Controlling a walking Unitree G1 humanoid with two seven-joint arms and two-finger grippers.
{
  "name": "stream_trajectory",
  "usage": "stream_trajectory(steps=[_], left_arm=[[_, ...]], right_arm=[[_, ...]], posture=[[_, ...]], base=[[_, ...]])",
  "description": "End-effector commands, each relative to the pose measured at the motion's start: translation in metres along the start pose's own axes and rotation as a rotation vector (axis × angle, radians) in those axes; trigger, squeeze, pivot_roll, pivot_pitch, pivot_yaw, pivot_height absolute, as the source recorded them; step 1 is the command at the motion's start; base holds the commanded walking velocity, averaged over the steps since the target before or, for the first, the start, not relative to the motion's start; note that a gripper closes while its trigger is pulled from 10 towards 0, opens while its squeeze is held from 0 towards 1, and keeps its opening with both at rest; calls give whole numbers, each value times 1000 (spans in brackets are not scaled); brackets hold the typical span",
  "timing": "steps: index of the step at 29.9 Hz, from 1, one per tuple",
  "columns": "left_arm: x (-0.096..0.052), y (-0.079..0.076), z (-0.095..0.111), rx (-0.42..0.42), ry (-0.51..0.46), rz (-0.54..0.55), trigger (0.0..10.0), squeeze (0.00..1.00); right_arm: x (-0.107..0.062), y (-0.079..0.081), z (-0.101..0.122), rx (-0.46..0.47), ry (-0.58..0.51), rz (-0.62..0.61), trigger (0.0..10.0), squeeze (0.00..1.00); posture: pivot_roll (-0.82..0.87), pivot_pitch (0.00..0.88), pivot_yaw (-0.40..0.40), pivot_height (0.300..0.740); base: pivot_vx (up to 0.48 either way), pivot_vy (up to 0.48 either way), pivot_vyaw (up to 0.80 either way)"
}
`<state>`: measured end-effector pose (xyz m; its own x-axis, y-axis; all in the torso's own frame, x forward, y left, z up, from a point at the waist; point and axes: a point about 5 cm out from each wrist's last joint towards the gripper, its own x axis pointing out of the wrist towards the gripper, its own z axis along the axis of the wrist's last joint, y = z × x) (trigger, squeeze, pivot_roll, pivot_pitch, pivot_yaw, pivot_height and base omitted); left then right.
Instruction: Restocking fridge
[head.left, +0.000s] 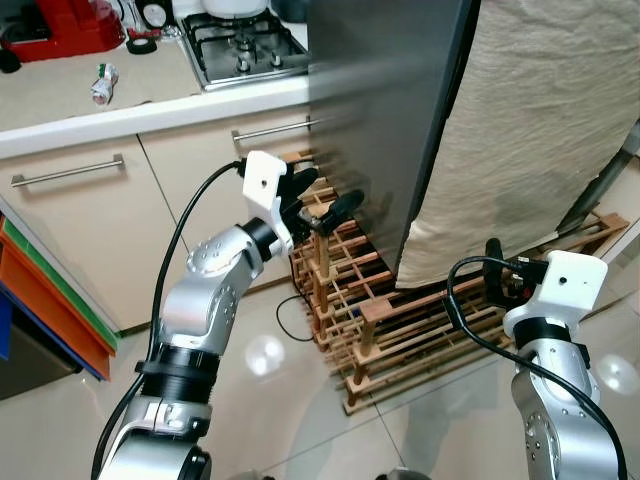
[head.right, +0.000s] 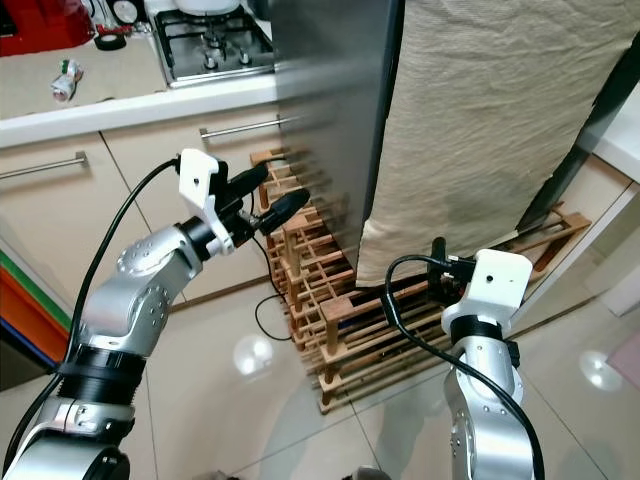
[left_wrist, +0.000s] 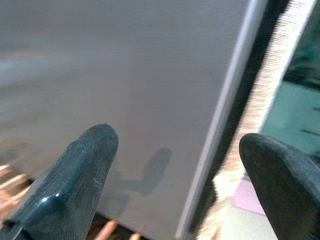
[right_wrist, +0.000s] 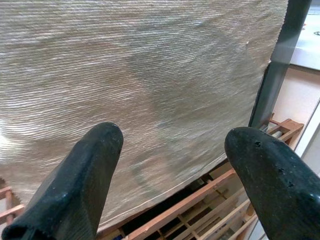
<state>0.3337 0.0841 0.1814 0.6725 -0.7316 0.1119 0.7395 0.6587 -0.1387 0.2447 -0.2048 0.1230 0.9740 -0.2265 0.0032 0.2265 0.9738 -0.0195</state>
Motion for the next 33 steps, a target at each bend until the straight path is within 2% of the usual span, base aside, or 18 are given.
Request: stream_trajectory(steps=[1, 4, 6, 11, 18, 21, 27, 33], left_arm=[[8, -6, 0, -27, 10, -59, 10000, 0], [12, -9, -2, -14, 23, -83, 10000, 0], [21, -16, -5, 6, 38, -135, 10000, 0], [33, -26, -4, 22, 32, -174, 10000, 0], [60, -47, 6, 36, -4, -268, 10000, 0], [66, -52, 5, 43, 6, -294, 10000, 0], [73, -58, 2, 53, 19, -316, 10000, 0], [81, -56, 0, 47, 16, -289, 10000, 0]], right_arm=[[3, -4, 2, 8, -15, -3, 10000, 0], [5, -5, 2, 9, -16, -4, 10000, 0], [7, -5, 0, 11, -19, -1, 10000, 0], [8, -4, -1, 8, -16, 13, 10000, 0], [-1, -11, -7, -13, 2, 25, 10000, 0], [-5, -14, -9, -23, 6, 25, 10000, 0], [-13, -18, -16, -27, 33, 23, 10000, 0], [-17, -16, -18, -31, 42, 33, 10000, 0]], posture=[[-145, 0, 27, 732], [-154, 0, 25, 732], [-154, 0, 23, 732], [-157, 0, 22, 732], [-181, 0, 34, 732], [-199, 0, 42, 732], [-218, 0, 50, 732], [-218, 0, 43, 732]], base=[[0, 0, 0], [0, 0, 0], [0, 0, 0], [0, 0, 0], [0, 0, 0], [0, 0, 0], [0, 0, 0], [0, 0, 0]])
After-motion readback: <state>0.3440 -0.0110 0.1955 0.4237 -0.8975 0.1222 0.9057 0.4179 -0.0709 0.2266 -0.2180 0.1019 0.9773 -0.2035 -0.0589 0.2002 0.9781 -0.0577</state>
